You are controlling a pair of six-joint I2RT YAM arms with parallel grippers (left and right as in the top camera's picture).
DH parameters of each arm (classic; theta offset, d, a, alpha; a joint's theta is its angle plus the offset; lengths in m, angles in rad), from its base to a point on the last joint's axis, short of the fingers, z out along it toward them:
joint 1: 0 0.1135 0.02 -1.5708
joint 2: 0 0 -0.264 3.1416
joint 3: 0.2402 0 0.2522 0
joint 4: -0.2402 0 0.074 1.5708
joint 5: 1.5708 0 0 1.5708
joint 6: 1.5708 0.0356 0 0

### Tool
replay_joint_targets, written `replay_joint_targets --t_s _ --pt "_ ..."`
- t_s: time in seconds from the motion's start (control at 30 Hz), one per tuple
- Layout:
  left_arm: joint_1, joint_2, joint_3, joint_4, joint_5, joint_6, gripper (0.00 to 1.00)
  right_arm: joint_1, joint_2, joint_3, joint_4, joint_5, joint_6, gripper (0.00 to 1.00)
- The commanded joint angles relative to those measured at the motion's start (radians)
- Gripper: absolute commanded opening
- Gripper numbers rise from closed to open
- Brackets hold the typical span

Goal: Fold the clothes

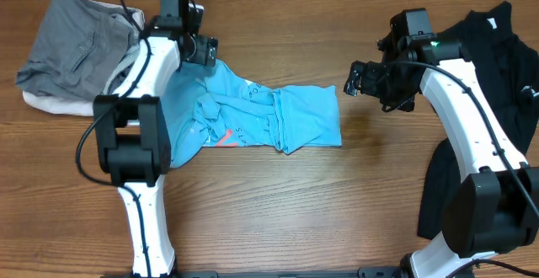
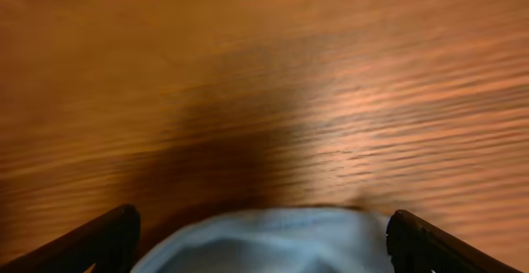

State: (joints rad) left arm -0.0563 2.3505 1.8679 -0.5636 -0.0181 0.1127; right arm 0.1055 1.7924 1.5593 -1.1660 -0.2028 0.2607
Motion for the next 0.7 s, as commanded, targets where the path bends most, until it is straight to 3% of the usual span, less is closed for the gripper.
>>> replay_joint_targets --t_s 0.0,0.13,0.2,0.27,0.37,0.43,0.47,0.67 --pt "0.01 0.043 0.008 0.019 0.015 0.022 0.96 0.002 -0.011 0.013 -0.004 0.003 -0.006 1.0" --pt "0.012 0.05 0.008 0.018 0.007 0.011 0.93 0.002 -0.011 0.013 -0.004 0.003 -0.006 1.0" --pt "0.016 0.05 0.008 -0.004 0.008 -0.018 0.83 0.002 -0.011 0.013 -0.004 0.003 -0.006 1.0" --pt "0.017 0.05 0.008 -0.024 0.007 -0.046 0.65 0.002 -0.011 0.013 -0.004 0.003 -0.006 1.0" --pt "0.017 0.05 0.008 -0.027 -0.006 -0.052 0.25 0.002 -0.011 0.013 -0.004 0.003 -0.006 1.0" --pt "0.017 0.049 0.009 -0.029 -0.023 -0.066 0.09 0.002 -0.011 0.013 -0.004 0.003 -0.006 1.0" --pt "0.017 0.048 0.011 -0.032 -0.027 -0.072 0.04 0.002 -0.011 0.013 -0.004 0.003 -0.006 1.0" --pt "0.017 0.024 0.117 -0.2 -0.037 -0.124 0.04 0.002 -0.011 0.013 -0.004 0.003 -0.006 1.0"
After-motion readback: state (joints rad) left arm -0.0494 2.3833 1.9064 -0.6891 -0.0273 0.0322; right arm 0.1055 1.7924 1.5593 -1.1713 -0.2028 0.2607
